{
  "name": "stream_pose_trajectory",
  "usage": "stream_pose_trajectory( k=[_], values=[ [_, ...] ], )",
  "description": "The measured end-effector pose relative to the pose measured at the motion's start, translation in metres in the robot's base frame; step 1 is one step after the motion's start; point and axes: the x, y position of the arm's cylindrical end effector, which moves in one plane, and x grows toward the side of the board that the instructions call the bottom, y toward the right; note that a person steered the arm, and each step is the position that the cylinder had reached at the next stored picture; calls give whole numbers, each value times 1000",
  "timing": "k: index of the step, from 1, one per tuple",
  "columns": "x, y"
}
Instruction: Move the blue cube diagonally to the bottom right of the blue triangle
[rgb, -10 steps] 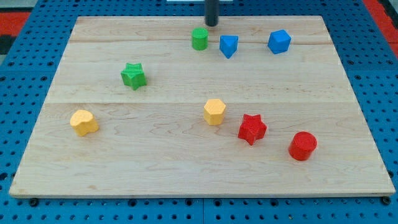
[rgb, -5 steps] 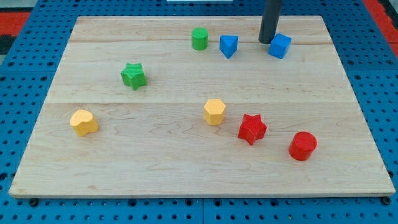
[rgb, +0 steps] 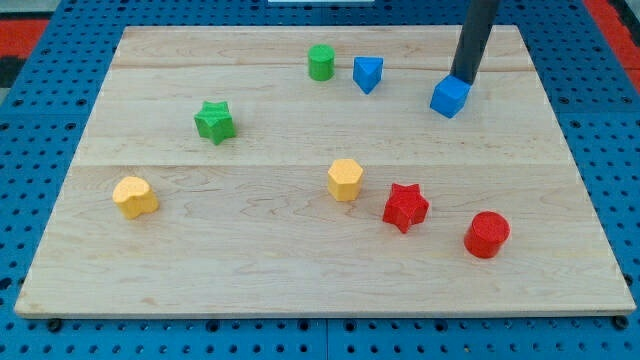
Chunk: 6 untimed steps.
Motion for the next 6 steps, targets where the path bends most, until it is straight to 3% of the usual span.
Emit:
stream_pose_trajectory(
  k=[3,4,6],
  values=[
    [20,-39],
    [51,-101],
    [66,-137]
  ],
)
